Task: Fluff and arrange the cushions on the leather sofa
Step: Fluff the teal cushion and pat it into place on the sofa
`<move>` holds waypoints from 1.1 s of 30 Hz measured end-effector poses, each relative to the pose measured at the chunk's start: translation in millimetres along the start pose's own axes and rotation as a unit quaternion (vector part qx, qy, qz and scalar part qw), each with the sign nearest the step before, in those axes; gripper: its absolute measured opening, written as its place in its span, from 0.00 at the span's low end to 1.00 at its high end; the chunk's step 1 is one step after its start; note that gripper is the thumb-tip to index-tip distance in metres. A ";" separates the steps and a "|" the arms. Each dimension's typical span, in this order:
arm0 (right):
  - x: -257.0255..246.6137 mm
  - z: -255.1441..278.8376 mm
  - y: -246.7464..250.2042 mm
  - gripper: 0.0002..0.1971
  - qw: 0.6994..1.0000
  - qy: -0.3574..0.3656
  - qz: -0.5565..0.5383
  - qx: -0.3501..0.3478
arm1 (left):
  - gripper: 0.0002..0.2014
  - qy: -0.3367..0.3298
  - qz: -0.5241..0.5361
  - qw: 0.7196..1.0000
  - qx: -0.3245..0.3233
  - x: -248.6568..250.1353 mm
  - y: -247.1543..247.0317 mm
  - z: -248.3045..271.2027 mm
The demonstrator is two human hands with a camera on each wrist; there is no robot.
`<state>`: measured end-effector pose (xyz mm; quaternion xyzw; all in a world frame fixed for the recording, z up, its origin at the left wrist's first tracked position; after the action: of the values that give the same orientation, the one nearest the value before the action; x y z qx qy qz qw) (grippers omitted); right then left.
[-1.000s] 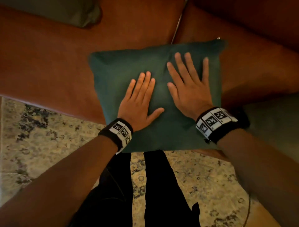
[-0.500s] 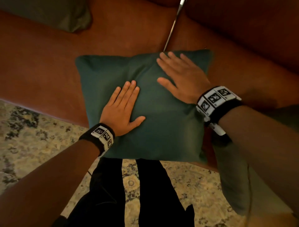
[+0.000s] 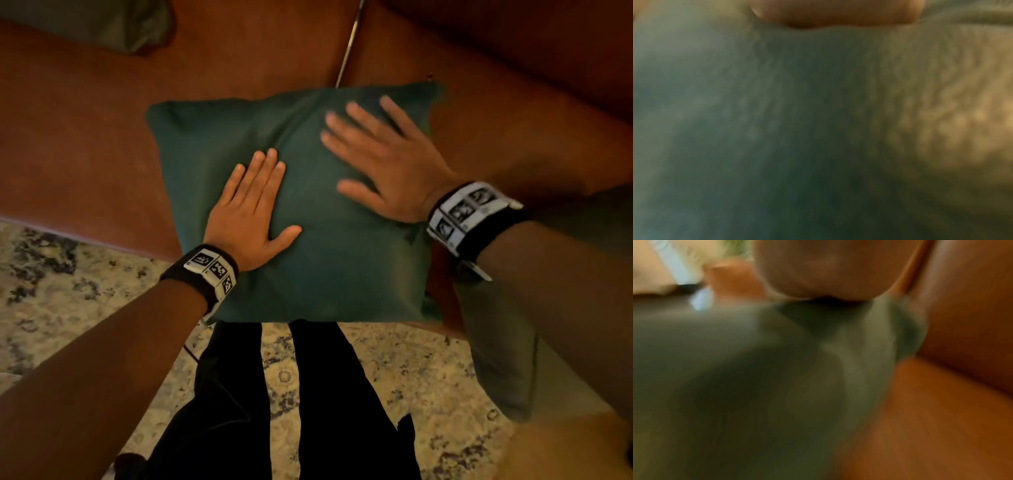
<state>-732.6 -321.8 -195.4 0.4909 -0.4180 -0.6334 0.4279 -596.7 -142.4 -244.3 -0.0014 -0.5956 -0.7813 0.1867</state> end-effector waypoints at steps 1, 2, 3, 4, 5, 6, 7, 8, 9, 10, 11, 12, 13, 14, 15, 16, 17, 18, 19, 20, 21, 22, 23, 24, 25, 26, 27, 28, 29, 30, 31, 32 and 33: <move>-2.3 15.9 -14.4 0.35 1.000 -0.015 0.008 -0.021 | 0.46 -0.005 0.004 1.000 0.000 2.7 0.2 -0.8; 7.8 34.3 -23.2 0.35 0.996 -0.085 0.001 -0.012 | 0.46 -0.005 0.007 1.000 0.001 4.5 0.4 -2.0; 21.4 52.9 -27.0 0.35 0.983 -0.180 -0.021 0.012 | 0.46 -0.003 0.008 1.000 0.003 4.3 0.7 -4.2; 31.5 72.4 -30.1 0.35 0.959 -0.278 -0.054 0.028 | 0.46 -0.001 0.009 1.000 0.004 3.6 0.9 -6.0; 34.8 88.2 -32.3 0.36 0.928 -0.361 -0.087 0.036 | 0.45 -0.001 0.011 1.000 0.005 3.1 1.4 -7.0; 31.0 96.3 -32.3 0.37 0.900 -0.417 -0.114 0.052 | 0.45 -0.003 0.011 1.000 0.006 2.1 1.5 -7.4; 20.3 95.8 -28.2 0.37 0.883 -0.446 -0.128 0.074 | 0.45 -0.005 0.010 1.000 0.007 1.4 1.4 -7.6; 2.2 89.2 -22.6 0.37 0.880 -0.447 -0.128 0.099 | 0.45 -0.007 0.008 1.000 0.006 0.9 1.4 -7.3; -19.7 78.6 -19.0 0.37 0.888 -0.427 -0.121 0.117 | 0.45 -0.007 0.004 1.000 0.005 0.4 1.8 -6.5; -42.2 68.4 -19.2 0.36 0.903 -0.395 -0.109 0.127 | 0.45 -0.008 0.002 1.000 0.007 0.5 1.8 -5.9; -62.8 63.0 -24.1 0.35 0.914 -0.370 -0.099 0.130 | 0.45 -0.010 0.000 1.000 0.008 1.4 1.3 -5.6; -79.5 65.6 -32.8 0.34 0.916 -0.370 -0.082 0.131 | 0.45 -0.015 0.000 1.000 0.007 2.8 0.6 -5.5; -91.5 77.9 -45.7 0.34 0.905 -0.399 -0.071 0.131 | 0.45 -0.019 -0.002 1.000 0.006 4.6 0.1 -5.1; -99.4 98.3 -61.0 0.35 0.880 -0.447 -0.080 0.139 | 0.46 -0.023 -0.004 1.000 0.006 6.7 -0.5 -5.0; -106.5 123.7 -75.6 0.36 0.847 -0.494 -0.116 0.157 | 0.46 -0.027 -0.006 1.000 0.008 8.9 -1.1 -5.1; -116.6 150.4 -90.2 0.39 0.807 -0.532 -0.181 0.181 | 0.46 -0.029 -0.006 1.000 0.010 11.3 -1.7 -5.4; -127.8 172.6 -103.5 0.43 0.764 -0.559 -0.250 0.204 | 0.46 -0.029 -0.006 0.999 0.011 13.1 -1.6 -6.2; -139.3 188.9 -114.6 0.45 0.722 -0.584 -0.306 0.209 | 0.46 -0.026 -0.008 1.000 0.013 13.5 -1.1 -6.9; -148.6 199.1 -117.1 0.45 0.695 -0.603 -0.335 0.204 | 0.46 -0.025 -0.012 1.000 0.012 13.5 -0.3 -6.2; -152.3 203.8 -109.7 0.42 0.687 -0.617 -0.325 0.202 | 0.46 -0.024 -0.014 1.000 0.010 13.0 0.2 -5.2; -148.4 204.8 -96.1 0.38 0.694 -0.633 -0.274 0.210 | 0.45 -0.024 -0.017 1.000 0.010 11.8 0.2 -5.0; -139.4 199.6 -77.7 0.35 0.701 -0.644 -0.205 0.228 | 0.45 -0.024 -0.018 0.999 0.011 10.8 0.2 -5.6; -128.8 186.7 -59.0 0.33 0.711 -0.638 -0.145 0.256 | 0.45 -0.024 -0.018 0.999 0.012 10.5 0.1 -7.1; -120.4 168.5 -45.7 0.31 0.731 -0.614 -0.111 0.276 | 0.45 -0.024 -0.019 0.999 0.013 10.6 -0.2 -8.4; -115.9 147.4 -41.0 0.31 0.768 -0.574 -0.090 0.268 | 0.45 -0.022 -0.020 0.999 0.017 10.8 -0.4 -8.9; -118.7 128.9 -46.9 0.33 0.813 -0.528 -0.074 0.233 | 0.45 -0.022 -0.023 0.999 0.020 11.2 -0.3 -9.6; -128.7 122.7 -62.9 0.35 0.845 -0.496 -0.065 0.190 | 0.45 -0.025 -0.023 0.999 0.020 12.0 -0.7 -8.3; -141.0 132.8 -85.2 0.37 0.852 -0.496 -0.064 0.156 | 0.46 -0.032 -0.019 0.999 0.018 13.2 -1.4 -7.2; -154.0 155.5 -106.8 0.39 0.837 -0.528 -0.066 0.127 | 0.46 -0.037 -0.017 0.999 0.018 14.2 -1.9 -6.5; -167.4 185.7 -125.0 0.40 0.807 -0.577 -0.068 0.100 | 0.46 -0.038 -0.016 0.999 0.020 14.4 -1.8 -6.6; -181.0 215.1 -136.7 0.41 0.778 -0.620 -0.066 0.081 | 0.46 -0.036 -0.016 0.999 0.023 15.0 -1.5 -8.2; -192.1 235.1 -140.5 0.41 0.760 -0.644 -0.053 0.072 | 0.45 -0.033 -0.016 0.999 0.027 15.2 -1.1 -9.9; -198.7 240.5 -136.6 0.39 0.761 -0.644 -0.032 0.073 | 0.45 -0.028 -0.017 0.999 0.029 15.1 -1.0 -11.3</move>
<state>-956.1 -67.4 -232.1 0.0096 -0.6240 -0.7813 0.0003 -608.5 -157.1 -245.1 -0.0080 -0.6234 -0.7661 0.1565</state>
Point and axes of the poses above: each hand's wrist, its own z-axis away from the middle knuckle, its own y-axis out of the back of the hand, x = y × z, the point moved 7 cm from there along -z, towards the middle knuckle, and after that the axes turned 8 degrees about y, right-handed, at the moved point
